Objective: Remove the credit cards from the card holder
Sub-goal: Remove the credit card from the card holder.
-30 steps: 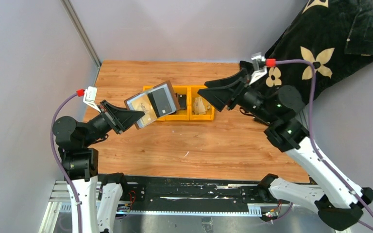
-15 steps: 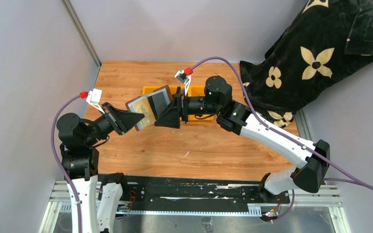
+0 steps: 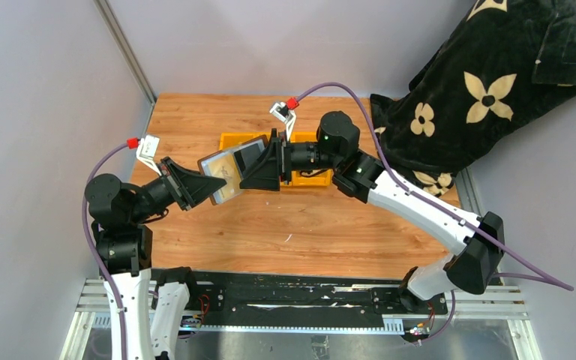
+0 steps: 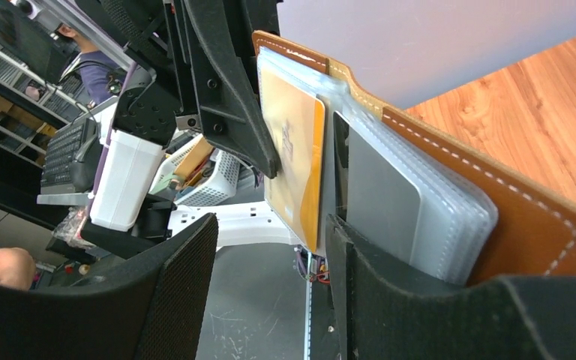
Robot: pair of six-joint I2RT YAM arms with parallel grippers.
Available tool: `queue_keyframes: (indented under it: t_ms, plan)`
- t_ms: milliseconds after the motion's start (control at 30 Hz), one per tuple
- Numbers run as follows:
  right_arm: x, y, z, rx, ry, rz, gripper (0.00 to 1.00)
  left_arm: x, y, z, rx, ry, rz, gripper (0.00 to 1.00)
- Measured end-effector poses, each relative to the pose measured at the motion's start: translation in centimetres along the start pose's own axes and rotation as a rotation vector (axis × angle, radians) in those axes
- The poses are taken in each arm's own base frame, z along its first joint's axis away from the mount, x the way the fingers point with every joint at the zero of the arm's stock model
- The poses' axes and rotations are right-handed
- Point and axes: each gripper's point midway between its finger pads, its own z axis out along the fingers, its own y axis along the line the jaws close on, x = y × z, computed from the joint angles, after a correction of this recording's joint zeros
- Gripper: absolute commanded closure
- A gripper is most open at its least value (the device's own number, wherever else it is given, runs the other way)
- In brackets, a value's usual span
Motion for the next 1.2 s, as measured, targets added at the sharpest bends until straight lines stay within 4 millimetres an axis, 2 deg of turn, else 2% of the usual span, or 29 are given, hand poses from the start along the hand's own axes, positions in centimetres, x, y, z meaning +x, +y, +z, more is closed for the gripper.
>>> queue_keyframes:
  t_ms: [300,600,900,1067,1200]
  plan:
    - [-0.4,0.2,0.9,-0.098,-0.006,0.028,0.49,-0.4,-0.4,0.1,0.031,-0.016,-0.023,1.00]
    - [-1.2,-0.3,1.1,-0.126,-0.031,0.064,0.59,-1.0,-0.3,0.4,0.043,-0.045,-0.054,0.99]
    - [-1.5,-0.3,1.1,-0.135,-0.046,0.076,0.64,-1.1,-0.5,0.3,0.054,-0.062,-0.060,0.96]
    - [-1.4,-0.7,1.2,-0.126,-0.047,0.082,0.67,-1.1,-0.5,0.3,0.051,-0.066,-0.062,0.90]
    - [-1.5,-0.7,1.2,-0.127,-0.058,0.082,0.70,-1.2,-0.7,0.2,0.053,-0.074,-0.067,0.80]
